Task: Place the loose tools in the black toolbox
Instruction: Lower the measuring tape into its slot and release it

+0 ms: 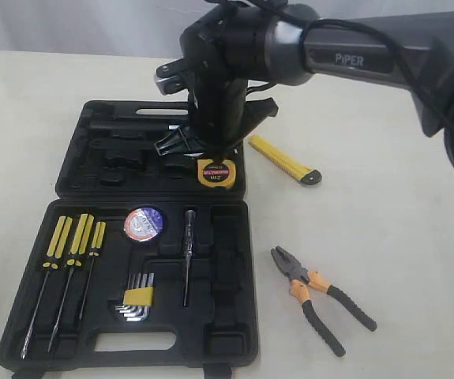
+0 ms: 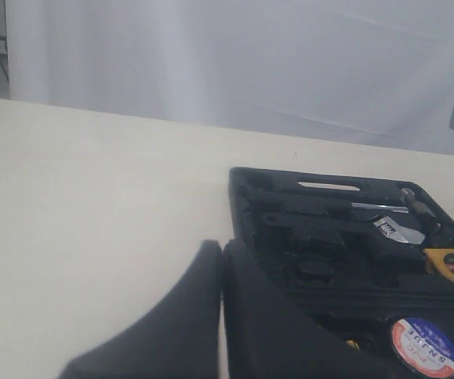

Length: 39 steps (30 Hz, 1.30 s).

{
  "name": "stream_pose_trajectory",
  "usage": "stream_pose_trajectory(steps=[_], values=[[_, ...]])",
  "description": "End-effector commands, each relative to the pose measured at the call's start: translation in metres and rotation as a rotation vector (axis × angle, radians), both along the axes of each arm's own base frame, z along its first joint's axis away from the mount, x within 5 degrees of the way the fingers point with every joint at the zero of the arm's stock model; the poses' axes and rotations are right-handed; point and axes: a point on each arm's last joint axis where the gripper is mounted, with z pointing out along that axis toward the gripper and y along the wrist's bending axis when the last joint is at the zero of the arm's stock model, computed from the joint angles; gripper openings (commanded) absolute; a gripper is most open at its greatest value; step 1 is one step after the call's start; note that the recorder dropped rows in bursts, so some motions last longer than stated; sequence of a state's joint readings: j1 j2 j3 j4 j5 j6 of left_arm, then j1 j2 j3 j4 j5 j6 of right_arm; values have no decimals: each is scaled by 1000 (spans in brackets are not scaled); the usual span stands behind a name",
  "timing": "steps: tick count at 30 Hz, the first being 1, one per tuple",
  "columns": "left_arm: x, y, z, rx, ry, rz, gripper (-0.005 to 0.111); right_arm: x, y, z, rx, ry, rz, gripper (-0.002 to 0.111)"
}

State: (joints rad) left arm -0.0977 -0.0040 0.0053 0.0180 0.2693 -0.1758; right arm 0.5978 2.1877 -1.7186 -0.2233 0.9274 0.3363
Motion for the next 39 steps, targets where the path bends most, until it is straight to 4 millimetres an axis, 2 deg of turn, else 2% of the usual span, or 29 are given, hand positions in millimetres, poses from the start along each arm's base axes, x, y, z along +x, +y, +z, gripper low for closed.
stream_pose_trajectory(steps=[1,4,6,11,13,16,23,26,30,39], values=[[0,0,1,-2,0,-6,0,2,4,-14,24,19,11,-1],[0,0,1,-2,0,-6,0,3,4,-32,2,56,16,-1],[0,0,1,-2,0,-6,0,3,4,-32,2,56,16,-1],[0,0,1,-2,0,-6,0,1,3,2,40,-6,20,-1],[0,0,1,-2,0,-6,0,0,2,9,49,-20,21,-1],[0,0,1,-2,0,-6,0,0,2,10,49,-21,21,-1],[0,0,1,-2,0,-6,0,-5,-1,-26,-3,63,18,-1],[0,0,1,-2,0,-6,0,-6,-2,-28,-13,71,19,-1],[0,0,1,-2,0,-6,0,-9,-4,-3,9,32,25,-1],[0,0,1,-2,0,-6,0,-28,-19,83,60,-83,44,-1]])
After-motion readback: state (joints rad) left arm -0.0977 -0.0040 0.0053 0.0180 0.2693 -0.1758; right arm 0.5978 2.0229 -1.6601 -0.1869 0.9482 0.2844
